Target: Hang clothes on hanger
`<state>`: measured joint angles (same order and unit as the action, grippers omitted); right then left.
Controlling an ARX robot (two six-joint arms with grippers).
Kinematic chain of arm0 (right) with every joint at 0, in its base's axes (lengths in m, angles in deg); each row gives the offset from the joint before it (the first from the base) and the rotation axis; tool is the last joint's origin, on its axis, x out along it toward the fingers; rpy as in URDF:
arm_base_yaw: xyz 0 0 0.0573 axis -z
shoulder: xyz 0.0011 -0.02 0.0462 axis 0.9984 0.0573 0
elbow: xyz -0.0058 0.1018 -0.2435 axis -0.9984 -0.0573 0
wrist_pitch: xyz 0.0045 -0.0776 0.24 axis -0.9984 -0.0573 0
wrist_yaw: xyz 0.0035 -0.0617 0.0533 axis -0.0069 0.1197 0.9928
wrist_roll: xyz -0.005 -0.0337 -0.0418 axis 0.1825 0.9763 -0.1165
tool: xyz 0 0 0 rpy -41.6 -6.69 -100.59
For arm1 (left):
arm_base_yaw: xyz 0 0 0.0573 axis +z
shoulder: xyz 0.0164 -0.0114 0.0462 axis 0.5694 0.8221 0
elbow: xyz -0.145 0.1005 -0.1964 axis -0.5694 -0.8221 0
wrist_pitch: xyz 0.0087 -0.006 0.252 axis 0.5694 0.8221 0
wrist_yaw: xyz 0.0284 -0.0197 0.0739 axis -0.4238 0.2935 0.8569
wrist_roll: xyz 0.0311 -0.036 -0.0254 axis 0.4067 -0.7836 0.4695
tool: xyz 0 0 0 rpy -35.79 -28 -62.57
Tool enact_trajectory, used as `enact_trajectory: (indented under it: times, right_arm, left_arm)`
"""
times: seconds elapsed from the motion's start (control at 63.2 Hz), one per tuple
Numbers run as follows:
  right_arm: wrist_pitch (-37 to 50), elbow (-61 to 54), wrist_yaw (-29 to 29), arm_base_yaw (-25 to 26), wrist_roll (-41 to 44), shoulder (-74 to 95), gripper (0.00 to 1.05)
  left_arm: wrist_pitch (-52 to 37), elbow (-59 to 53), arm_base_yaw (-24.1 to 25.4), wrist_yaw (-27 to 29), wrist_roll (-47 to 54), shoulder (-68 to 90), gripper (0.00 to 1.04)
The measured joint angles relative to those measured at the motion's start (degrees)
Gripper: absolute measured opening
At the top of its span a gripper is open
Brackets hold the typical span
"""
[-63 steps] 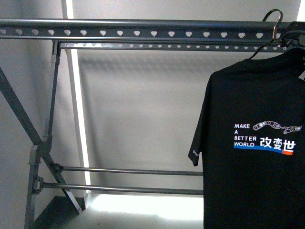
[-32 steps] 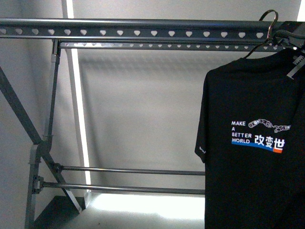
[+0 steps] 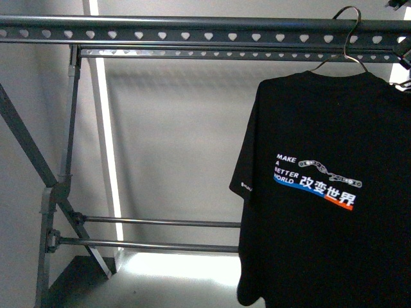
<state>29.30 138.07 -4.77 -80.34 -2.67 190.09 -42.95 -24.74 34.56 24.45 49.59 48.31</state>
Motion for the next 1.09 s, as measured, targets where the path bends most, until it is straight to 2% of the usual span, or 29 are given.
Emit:
enact_trajectory:
  times: [0.063,0.095,0.222,0.364,0.459,0.538,0.697,0.792,0.871,0.918,0.982,1.093]
  right_arm:
    - [0.1,0.1,0.2,1.0,-0.7,-0.4,0.97]
    - [0.2,0.2,0.8,1.5,-1.4,-0.5,0.99]
    - [1.8,-0.8,4.0,2.9,-5.2,-1.4,0.97]
    - [7.9,-10.7,11.2,3.6,-12.3,-9.1,0.97]
    - [17.2,-25.0,22.6,4.3,-27.2,-21.8,0.97]
    - [24.4,-36.5,26.6,4.6,-37.1,-32.0,0.97]
    - [35.4,-65.0,27.5,5.6,-52.4,-56.7,0.97]
    - [37.0,-81.5,25.5,3.5,-55.4,-70.3,0.97]
    - [38.8,-95.3,19.5,-1.2,-55.4,-81.5,0.97]
    - [34.8,-99.6,18.9,-3.9,-52.7,-86.7,0.92]
    - [29.2,-101.6,19.0,-5.7,-47.0,-90.4,0.8]
    - [30.0,-107.1,18.8,-6.1,-42.6,-93.5,0.59]
  left_arm:
    - [0.0,0.0,0.0,0.0,0.0,0.0,0.04]
    - [0.0,0.0,0.0,0.0,0.0,0.0,0.04]
    - [0.0,0.0,0.0,0.0,0.0,0.0,0.04]
    - [0.0,0.0,0.0,0.0,0.0,0.0,0.04]
    - [0.0,0.0,0.0,0.0,0.0,0.0,0.04]
    - [0.0,0.0,0.0,0.0,0.0,0.0,0.04]
    - [0.0,0.0,0.0,0.0,0.0,0.0,0.04]
    - [0.0,0.0,0.0,0.0,0.0,0.0,0.04]
    - [0.0,0.0,0.0,0.0,0.0,0.0,0.04]
    - [0.0,0.0,0.0,0.1,0.0,0.0,0.04]
    - [0.0,0.0,0.0,0.1,0.0,0.0,0.04]
    - [0.0,0.0,0.0,0.1,0.0,0.0,0.04]
